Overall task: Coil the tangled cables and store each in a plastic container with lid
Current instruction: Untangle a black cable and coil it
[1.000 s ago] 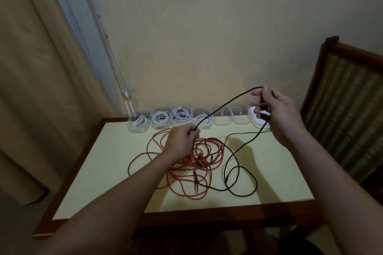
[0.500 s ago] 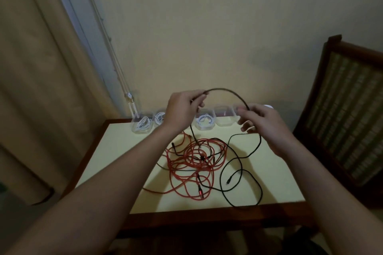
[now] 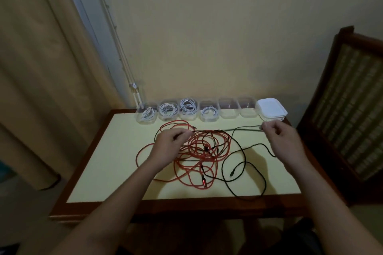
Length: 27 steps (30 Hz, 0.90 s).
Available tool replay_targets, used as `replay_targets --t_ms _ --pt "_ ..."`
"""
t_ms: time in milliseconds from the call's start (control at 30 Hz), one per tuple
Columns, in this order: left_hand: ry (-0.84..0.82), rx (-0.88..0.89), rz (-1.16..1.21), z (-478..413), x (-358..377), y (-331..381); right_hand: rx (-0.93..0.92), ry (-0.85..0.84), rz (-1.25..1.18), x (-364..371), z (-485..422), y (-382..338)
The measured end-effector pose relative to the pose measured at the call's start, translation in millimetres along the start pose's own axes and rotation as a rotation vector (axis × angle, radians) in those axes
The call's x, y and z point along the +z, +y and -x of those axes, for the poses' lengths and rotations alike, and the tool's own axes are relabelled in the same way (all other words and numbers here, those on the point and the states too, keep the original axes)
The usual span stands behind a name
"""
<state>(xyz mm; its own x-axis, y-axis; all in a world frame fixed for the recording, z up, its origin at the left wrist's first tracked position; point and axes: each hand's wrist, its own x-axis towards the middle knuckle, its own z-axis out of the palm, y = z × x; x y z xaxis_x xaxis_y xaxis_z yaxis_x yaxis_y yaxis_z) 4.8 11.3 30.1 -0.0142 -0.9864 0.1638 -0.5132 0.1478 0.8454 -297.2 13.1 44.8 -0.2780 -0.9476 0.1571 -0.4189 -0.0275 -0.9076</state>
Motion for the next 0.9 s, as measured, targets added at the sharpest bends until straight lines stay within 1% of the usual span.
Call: replay_targets --t_ms 33,100,200,267,300,367,467,533,600,667,733,800,900 --pt "0.006 -0.035 0.018 9.5 -1.6 -1.4 0.011 -0.037 0.023 -2.5 5.0 5.7" --pt "-0.004 -0.104 0.064 30.8 2.5 0.8 0.011 -0.175 0.081 0.1 21.2 9.8" --pt "-0.12 -0.176 0.172 61.8 19.4 11.2 -0.035 -0.414 0.11 19.4 54.3 0.3" --pt "-0.194 -0.167 0.204 81.6 32.7 16.2 -0.062 -0.53 0.061 34.1 75.4 -4.5" --pt "-0.202 -0.17 0.245 90.7 37.7 17.8 -0.056 -0.573 0.005 40.0 85.2 -5.1" --pt "-0.192 -0.245 0.436 105.1 42.7 18.9 -0.008 -0.615 -0.089 47.3 103.7 -5.4" --pt "-0.185 -0.439 0.893 119.2 43.1 17.6 0.021 -0.573 -0.058 48.9 130.0 -6.2" --pt "-0.166 -0.533 1.118 128.6 38.9 21.0 0.045 -0.577 -0.067 46.8 148.5 -8.3" --pt "-0.069 -0.59 1.265 135.7 29.2 26.9 0.09 -0.572 -0.118 41.2 167.4 -11.5" --pt "0.082 -0.611 1.418 136.0 11.2 31.4 0.128 -0.515 -0.162 32.2 181.8 -15.8" --pt "0.202 -0.586 1.529 135.7 -9.3 32.6 0.123 -0.423 -0.166 19.5 188.6 -16.4" --pt "0.296 -0.556 1.555 141.4 -24.8 33.7 0.094 -0.341 -0.169 4.4 192.5 -15.6" --pt "0.345 -0.52 1.598 157.3 -39.1 40.6 0.02 -0.232 -0.204 -17.0 197.3 -20.8"
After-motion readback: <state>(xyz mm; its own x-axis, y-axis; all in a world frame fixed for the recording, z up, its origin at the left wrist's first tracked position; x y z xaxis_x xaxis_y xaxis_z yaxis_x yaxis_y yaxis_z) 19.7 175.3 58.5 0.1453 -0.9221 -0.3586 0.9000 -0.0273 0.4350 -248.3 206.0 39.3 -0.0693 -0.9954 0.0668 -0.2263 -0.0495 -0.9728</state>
